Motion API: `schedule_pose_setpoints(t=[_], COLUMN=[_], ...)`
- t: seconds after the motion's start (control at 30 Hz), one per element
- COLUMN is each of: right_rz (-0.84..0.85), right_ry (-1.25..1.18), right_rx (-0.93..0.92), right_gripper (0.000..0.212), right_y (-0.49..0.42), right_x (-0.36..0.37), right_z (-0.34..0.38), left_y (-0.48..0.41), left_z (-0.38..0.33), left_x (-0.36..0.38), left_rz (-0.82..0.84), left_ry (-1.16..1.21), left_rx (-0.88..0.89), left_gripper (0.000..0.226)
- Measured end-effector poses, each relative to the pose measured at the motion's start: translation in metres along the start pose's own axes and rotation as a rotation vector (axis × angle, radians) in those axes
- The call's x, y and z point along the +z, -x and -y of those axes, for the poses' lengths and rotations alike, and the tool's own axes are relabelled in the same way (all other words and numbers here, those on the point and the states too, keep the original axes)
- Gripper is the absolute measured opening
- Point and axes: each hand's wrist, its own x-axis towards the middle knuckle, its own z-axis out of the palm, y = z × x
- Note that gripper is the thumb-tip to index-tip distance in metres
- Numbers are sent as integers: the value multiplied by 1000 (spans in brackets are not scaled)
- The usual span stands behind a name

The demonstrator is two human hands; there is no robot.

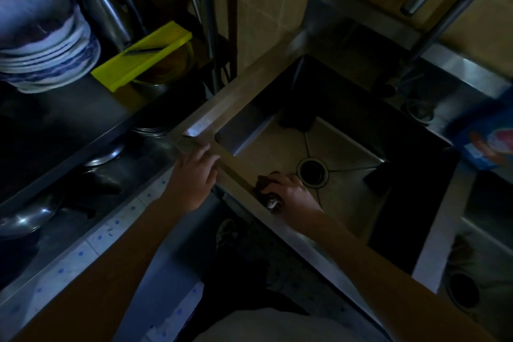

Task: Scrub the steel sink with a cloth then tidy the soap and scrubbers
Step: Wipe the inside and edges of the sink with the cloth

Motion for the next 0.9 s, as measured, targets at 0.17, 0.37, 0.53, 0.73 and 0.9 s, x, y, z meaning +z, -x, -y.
schedule_pose_setpoints(t=[0.17,0.37,0.53,0.73,0.9], right_rz=[4,-7,-38,-70,-134], right_ry=[-7,-1,0,28,27], right_rx=[59,104,176,261,355], right_gripper=[42,43,43,45,43], right_y=[41,73,89,113,143], right_x=[0,-2,3,7,12], right_z=[-17,-29,-34,-39,-47], left_y=[15,28,34,41,48], left_z=[-24,-34,-35,-51,-64], left_x=[13,28,28,27,40], left_rz=[-35,-9,51,101,208], left_ry=[-5,-43,-42,-55,-72], left_rx=[60,92,103,214,313], left_gripper=[36,37,40,43,47])
